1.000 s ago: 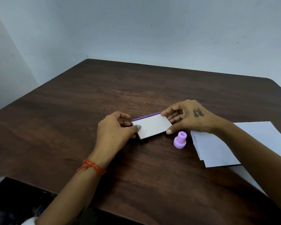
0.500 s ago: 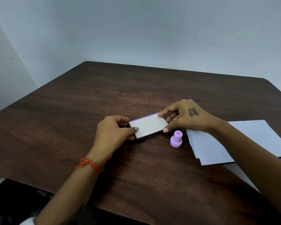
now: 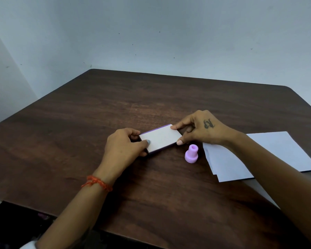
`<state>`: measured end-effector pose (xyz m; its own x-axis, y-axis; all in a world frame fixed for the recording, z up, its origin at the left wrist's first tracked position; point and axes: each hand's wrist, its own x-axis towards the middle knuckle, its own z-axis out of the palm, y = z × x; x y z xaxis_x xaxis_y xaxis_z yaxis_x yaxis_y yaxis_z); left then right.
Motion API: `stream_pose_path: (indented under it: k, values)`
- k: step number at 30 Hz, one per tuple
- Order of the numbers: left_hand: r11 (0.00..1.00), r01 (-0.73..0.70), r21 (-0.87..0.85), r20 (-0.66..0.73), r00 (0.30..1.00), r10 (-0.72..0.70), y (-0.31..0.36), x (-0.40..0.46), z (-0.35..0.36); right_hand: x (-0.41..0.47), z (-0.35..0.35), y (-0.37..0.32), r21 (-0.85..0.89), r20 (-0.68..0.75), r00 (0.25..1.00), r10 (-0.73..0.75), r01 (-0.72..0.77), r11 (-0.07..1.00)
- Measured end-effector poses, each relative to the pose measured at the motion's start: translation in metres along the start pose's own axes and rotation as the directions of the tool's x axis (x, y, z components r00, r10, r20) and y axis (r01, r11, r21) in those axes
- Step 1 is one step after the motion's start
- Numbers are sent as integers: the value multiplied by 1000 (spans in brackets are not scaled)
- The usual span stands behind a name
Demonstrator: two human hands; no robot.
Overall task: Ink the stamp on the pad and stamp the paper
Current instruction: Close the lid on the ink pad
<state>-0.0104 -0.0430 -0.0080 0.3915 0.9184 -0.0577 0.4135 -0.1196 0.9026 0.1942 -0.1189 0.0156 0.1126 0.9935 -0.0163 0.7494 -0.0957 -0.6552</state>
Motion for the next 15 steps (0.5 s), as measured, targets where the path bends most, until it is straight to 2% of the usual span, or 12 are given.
stream_pose_path:
  k: [7,11,15]
  values:
    - [997,-22,67,-4,1000,23,1,2,1,1,1,-1,-6,-42,999,-29,28,1000]
    - [986,-63,153,-11,998,66,3,6,2,3,-3,1,-14,-9,1000,-30,29,999]
    - [926,-114,361,-70,986,149,7,8,4,3,-8,2,-24,-72,997,-33,32,999]
